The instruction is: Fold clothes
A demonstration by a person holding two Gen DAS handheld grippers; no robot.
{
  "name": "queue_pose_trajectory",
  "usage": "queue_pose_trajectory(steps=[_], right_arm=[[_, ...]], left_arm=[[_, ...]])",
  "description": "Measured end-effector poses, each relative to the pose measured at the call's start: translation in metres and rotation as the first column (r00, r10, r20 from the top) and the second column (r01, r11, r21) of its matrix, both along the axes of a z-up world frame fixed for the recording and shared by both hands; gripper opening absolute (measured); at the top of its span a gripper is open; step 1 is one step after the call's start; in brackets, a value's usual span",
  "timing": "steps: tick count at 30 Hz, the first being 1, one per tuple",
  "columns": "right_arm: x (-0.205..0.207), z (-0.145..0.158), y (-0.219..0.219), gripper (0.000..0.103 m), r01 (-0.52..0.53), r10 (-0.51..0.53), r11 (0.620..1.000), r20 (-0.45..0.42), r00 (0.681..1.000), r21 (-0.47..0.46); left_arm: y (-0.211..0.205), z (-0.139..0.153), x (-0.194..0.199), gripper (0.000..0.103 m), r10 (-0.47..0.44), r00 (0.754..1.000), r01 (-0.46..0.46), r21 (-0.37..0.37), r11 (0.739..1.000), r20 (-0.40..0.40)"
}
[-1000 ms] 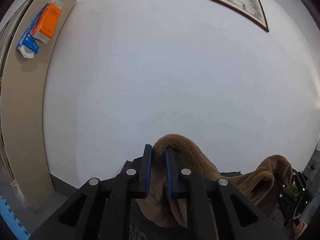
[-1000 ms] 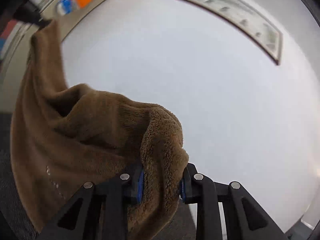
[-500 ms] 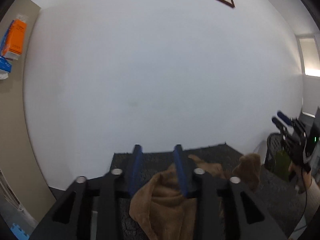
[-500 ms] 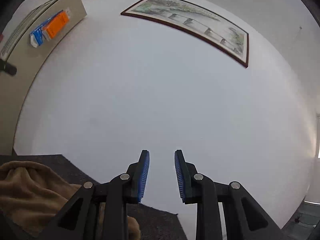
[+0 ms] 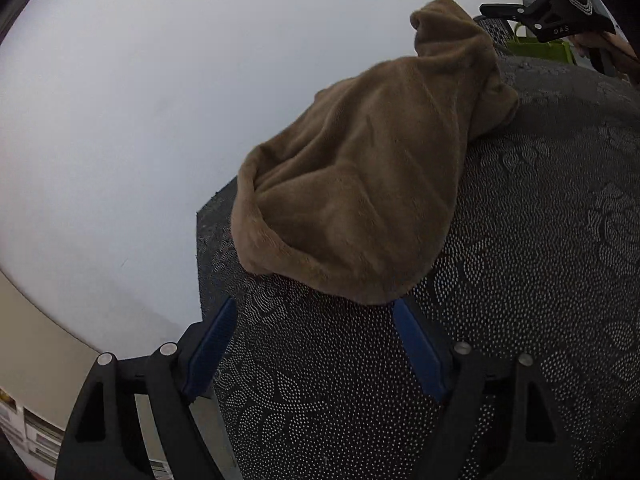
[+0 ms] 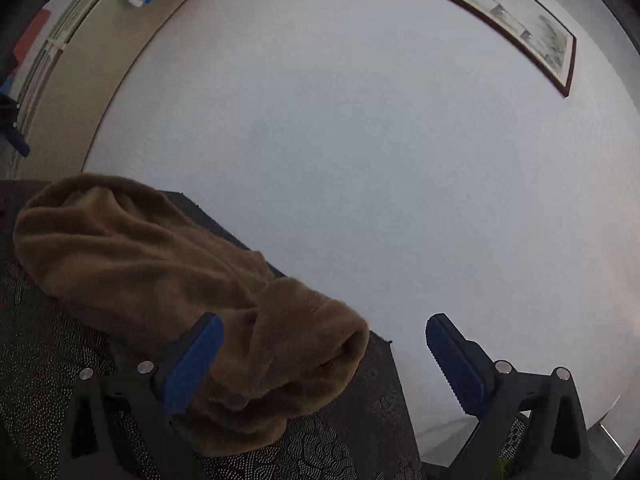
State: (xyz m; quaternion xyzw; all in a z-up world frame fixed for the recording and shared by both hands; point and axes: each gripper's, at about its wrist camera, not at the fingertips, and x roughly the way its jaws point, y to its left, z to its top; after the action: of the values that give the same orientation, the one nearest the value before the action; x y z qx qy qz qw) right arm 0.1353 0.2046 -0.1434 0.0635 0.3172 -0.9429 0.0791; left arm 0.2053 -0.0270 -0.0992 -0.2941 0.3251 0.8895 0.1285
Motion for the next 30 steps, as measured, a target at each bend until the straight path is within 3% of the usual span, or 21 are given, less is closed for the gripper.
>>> queue_pose_trajectory(steps=[2,7,11,13,14,15,16,20,22,24,27,30], right_arm=[[0.000,-0.007,-0.001,0.103,0.005,-0.005,1.000,0.018,1.000,0.000],[-0.007,-0.011,-0.001,0.103,0.014,-0.014,1.000,0.050,0.999,-0.012],[-0.005,-0.016,-0.002,0.103,0.023,-0.023,1.000,0.051,0.998,-0.004],[-0.004,-0.018,-0.001,0.103,0.033,-0.033,0.999,0.046,0.998,0.000],[-0.004,-0.018,0.000,0.103,0.039,-0.039,0.999,0.044,0.998,0.001],[-0.005,-0.019,0.002,0.103,0.047,-0.047,0.999,0.046,0.998,0.000],[-0.005,-0.019,0.003,0.103,0.055,-0.054,0.999,0.048,0.997,-0.002],[-0.009,-0.019,0.015,0.103,0.071,-0.065,0.996,0.096,0.993,-0.057],[-0.011,-0.019,0.022,0.103,0.084,-0.075,0.993,0.108,0.991,-0.087],[-0.014,-0.018,0.029,0.103,0.096,-0.082,0.989,0.117,0.990,-0.115],[-0.020,-0.017,0.039,0.103,0.108,-0.091,0.984,0.117,0.989,-0.143],[-0.022,-0.020,0.044,0.103,0.111,-0.098,0.984,0.099,0.990,-0.136]], left_arm=[[0.005,-0.006,-0.001,0.084,-0.028,1.000,0.028,-0.032,0.999,0.007],[0.032,-0.034,-0.017,0.084,-0.092,0.996,0.091,-0.226,0.970,0.007],[0.042,-0.040,-0.032,0.083,-0.120,0.992,0.104,-0.292,0.951,-0.037],[0.046,-0.046,-0.038,0.076,-0.147,0.988,0.120,-0.340,0.933,-0.055],[0.047,-0.047,-0.040,0.063,-0.155,0.986,0.122,-0.351,0.928,-0.067],[0.049,-0.050,-0.044,0.033,-0.151,0.985,0.108,-0.369,0.923,-0.087],[0.050,-0.052,-0.049,0.012,-0.134,0.985,0.085,-0.373,0.924,-0.108],[0.042,-0.021,-0.061,0.009,-0.031,0.984,0.003,-0.159,0.987,-0.176],[0.034,0.002,-0.063,0.009,0.034,0.976,-0.040,-0.026,0.999,-0.215],[0.025,0.025,-0.065,0.009,0.100,0.964,-0.076,0.102,0.992,-0.248],[0.014,0.053,-0.072,0.009,0.168,0.944,-0.108,0.216,0.970,-0.283],[0.012,0.069,-0.081,0.009,0.200,0.931,-0.120,0.259,0.958,-0.307]])
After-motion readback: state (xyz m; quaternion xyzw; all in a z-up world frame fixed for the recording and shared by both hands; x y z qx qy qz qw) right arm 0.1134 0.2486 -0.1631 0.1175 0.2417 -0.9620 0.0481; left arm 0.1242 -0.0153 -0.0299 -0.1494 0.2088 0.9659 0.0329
